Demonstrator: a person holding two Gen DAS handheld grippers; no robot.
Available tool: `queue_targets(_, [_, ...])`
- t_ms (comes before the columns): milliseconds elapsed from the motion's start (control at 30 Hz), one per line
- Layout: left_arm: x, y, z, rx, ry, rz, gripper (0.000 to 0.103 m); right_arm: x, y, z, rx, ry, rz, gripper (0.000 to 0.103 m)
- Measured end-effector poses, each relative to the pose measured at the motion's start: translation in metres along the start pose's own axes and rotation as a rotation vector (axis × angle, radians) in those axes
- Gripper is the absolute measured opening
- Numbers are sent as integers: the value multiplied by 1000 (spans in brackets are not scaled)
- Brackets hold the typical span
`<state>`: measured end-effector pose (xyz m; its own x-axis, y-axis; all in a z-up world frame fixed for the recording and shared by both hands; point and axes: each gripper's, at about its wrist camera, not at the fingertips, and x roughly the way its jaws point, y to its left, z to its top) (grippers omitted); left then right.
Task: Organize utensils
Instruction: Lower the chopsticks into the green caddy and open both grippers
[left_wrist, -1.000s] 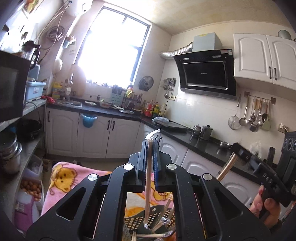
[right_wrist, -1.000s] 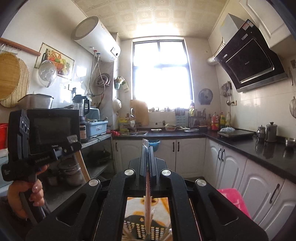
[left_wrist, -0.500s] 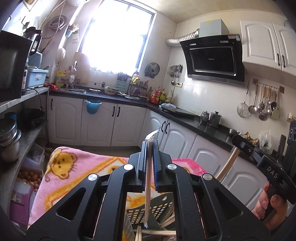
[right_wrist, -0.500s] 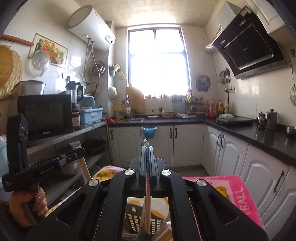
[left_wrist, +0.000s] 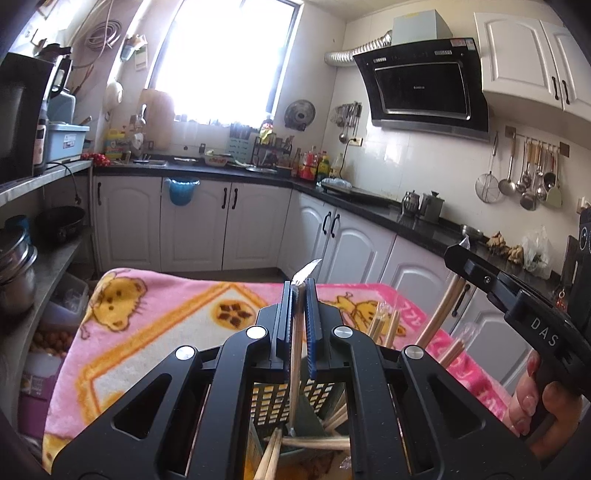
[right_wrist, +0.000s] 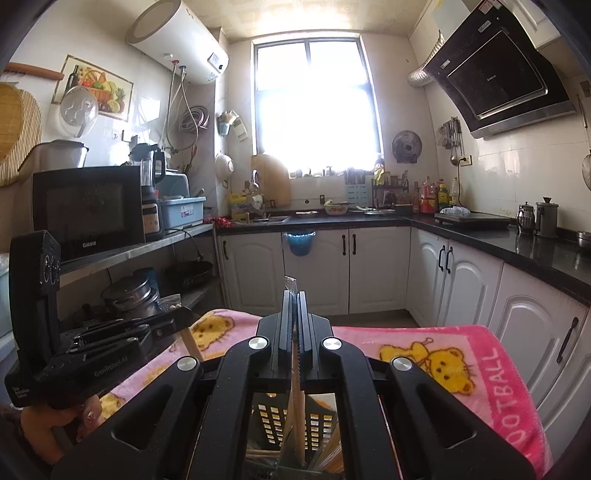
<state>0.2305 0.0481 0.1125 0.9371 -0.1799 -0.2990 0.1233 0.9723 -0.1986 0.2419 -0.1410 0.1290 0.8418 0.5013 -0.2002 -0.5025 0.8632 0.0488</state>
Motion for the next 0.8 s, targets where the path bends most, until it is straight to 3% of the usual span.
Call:
queue_targets(433, [7, 0, -17, -1, 77, -14, 3, 9, 0, -25, 20, 83, -22, 5])
queue_targets(567, [5, 2, -19, 0, 101, -16, 4, 7, -5, -32, 36, 107, -32, 17])
queue_targets(633, [2, 3, -19, -5, 105, -14, 9, 4, -8, -34, 45, 111, -35, 18])
queue_targets(700, [-2, 3, -18, -6, 107, -14, 21, 0, -10, -35, 48, 112, -39, 20])
queue_targets(800, [-10, 5, -16, -10, 109, -13, 29, -7, -13, -36, 58, 113, -43, 25])
